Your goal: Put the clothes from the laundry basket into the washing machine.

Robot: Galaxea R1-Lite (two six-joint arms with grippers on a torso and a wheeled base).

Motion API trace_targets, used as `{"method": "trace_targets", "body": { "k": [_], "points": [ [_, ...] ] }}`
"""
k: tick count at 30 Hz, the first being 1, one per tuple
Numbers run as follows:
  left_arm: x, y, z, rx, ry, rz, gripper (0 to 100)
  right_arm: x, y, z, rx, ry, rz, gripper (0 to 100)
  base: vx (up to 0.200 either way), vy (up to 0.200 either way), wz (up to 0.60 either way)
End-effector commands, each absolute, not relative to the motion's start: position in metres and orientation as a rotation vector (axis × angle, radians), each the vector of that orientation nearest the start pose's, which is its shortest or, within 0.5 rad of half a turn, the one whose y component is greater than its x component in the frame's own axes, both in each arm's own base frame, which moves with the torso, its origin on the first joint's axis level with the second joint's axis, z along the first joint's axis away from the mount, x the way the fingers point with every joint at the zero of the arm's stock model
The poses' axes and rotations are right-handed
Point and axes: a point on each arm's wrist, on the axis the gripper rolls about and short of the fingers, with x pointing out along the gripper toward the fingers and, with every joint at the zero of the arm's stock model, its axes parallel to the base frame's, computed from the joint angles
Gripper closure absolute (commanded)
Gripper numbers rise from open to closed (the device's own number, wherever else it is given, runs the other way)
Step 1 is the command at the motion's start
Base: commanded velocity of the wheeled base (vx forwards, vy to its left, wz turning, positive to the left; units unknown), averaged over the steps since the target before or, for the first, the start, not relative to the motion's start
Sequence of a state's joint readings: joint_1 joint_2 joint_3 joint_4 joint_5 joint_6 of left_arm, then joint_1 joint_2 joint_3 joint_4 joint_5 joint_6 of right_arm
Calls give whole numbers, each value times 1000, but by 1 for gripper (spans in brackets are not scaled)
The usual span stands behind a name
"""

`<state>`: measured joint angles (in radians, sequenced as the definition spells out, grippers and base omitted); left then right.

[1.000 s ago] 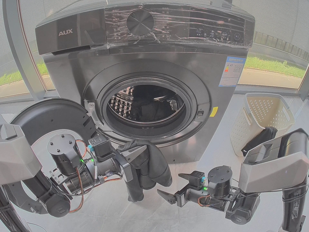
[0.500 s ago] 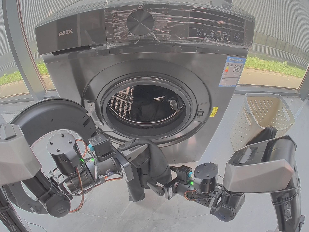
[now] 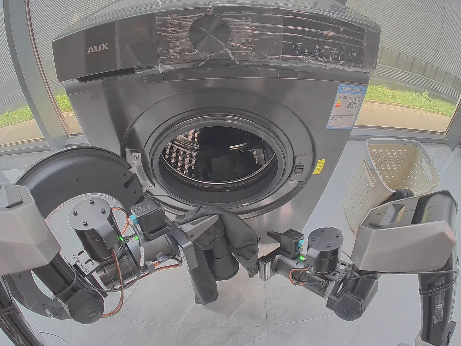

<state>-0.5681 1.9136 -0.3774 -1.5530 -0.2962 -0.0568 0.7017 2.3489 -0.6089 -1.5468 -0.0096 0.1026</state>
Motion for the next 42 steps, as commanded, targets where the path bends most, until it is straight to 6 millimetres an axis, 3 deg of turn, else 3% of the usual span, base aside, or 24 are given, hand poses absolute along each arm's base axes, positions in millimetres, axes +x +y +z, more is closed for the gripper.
{"method": "trace_targets", "body": {
  "k": [1,9,17,18,28,32,37,42],
  "points": [
    [236,-158,111,-55,9,-864,100,269,219,32,46,176,664,0,0,0,0],
    [234,-159,113,-56,1,-872,100,278,210,30,50,177,630,0,0,0,0],
    [234,-160,114,-58,-1,-873,100,283,231,23,58,158,671,0,0,0,0],
    [234,-160,114,-58,-1,-873,100,281,233,21,56,162,677,100,0,0,0],
    [234,-159,113,-58,2,-872,100,277,234,32,73,140,694,100,0,0,0],
    [235,-158,112,-57,5,-867,100,270,229,46,89,124,693,100,0,0,0],
    [234,-159,113,-57,5,-878,100,248,210,80,105,82,696,100,0,0,0],
    [231,-161,111,-55,11,-894,100,229,194,97,114,63,703,100,0,0,0]
  ]
}}
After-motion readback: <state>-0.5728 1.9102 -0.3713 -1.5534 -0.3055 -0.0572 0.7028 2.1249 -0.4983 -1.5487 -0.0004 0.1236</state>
